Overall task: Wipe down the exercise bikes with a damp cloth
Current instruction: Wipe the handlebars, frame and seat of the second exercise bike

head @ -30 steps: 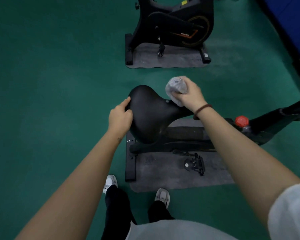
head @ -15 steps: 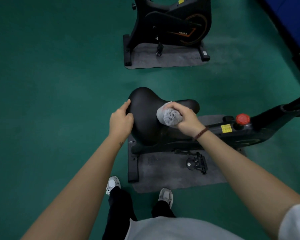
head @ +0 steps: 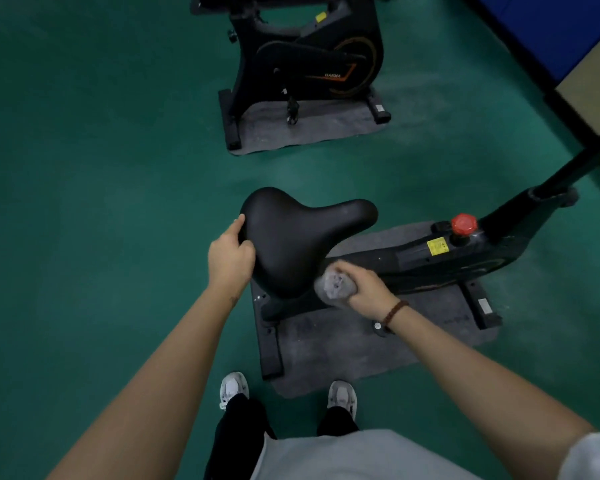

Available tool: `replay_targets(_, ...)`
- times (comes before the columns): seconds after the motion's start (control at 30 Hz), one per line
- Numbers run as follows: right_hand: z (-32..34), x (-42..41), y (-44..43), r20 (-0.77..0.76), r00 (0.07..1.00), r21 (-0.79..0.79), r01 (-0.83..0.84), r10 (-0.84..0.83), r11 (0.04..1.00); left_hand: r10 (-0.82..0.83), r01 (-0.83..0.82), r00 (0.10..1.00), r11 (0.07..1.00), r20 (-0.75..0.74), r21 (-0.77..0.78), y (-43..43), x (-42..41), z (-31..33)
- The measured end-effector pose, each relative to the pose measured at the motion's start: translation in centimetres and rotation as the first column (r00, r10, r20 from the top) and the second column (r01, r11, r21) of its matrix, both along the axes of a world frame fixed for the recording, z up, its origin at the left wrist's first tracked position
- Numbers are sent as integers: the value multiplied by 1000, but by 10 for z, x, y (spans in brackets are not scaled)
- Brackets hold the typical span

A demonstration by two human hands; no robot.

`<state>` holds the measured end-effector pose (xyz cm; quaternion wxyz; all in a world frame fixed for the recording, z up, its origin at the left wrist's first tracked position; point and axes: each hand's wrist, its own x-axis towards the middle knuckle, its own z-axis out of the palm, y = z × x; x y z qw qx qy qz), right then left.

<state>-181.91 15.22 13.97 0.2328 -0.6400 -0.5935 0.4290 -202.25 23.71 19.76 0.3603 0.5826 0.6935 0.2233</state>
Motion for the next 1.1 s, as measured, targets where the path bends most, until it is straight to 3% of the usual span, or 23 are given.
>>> replay_targets(0.07,-9,3,-16,84,994,-117,81,-71,990,-18,18,1000,1000,-5,6,2,-3,-1)
replay_targets(0.1,-10,2,-21,62,978,-151,206,-199,967,-32,32,999,999,5,7,5,-5,-2)
replay_targets(0.13,-8,-1,-22,7,927,-161,370,-374,915,-45,45,999,999,14,2,9,-7,-1)
replay_targets(0.2,0,-11,-21,-102,742,-79,658,-662,749,-87,87,996,996,-16,-6,15,-12,3)
replay_targets(0.27,12,-31,-14,-226,619,40,778,-752,628,-128,129,990,992,-50,2,22,-16,7)
replay_targets(0.33,18,-58,-6,-331,598,89,790,-730,606,-161,161,986,987,-41,0,31,-21,11)
replay_targets(0.43,8,-96,6,-259,644,113,760,-720,639,-266,265,961,964,-80,-18,49,-30,12)
replay_targets(0.57,-9,-110,2,-202,411,-37,904,-889,426,-420,414,903,907,-95,-80,72,-40,13)
replay_targets(0.67,-27,-117,-20,-7,405,-206,894,-915,397,-496,488,863,867,-96,-101,82,-43,13)
replay_targets(0.77,-21,-123,-25,-79,287,-164,941,-955,297,-540,531,838,841,-84,-104,86,-46,13)
replay_targets(0.83,-6,-118,-14,-185,200,-51,976,-962,212,-552,543,830,833,-83,-111,91,-47,12)
replay_targets(0.9,13,-115,2,-267,257,129,965,-929,230,-554,544,828,831,-87,-120,95,-46,13)
replay_targets(0.97,20,-121,14,-200,494,311,851,-846,424,-548,536,832,834,-87,-131,100,-44,15)
replay_targets(1.0,17,-126,19,-71,614,378,746,-786,549,-547,534,832,834,-88,-138,102,-44,16)
replay_targets(1.03,10,-131,20,40,671,417,662,-740,623,-550,536,830,832,-90,-141,105,-44,16)
replay_targets(1.07,2,-131,21,67,668,433,650,-741,625,-551,537,829,832,-92,-139,107,-44,17)
replay_targets(1.1,0,-128,23,-17,603,398,736,-797,549,-545,533,833,837,-93,-128,110,-44,17)
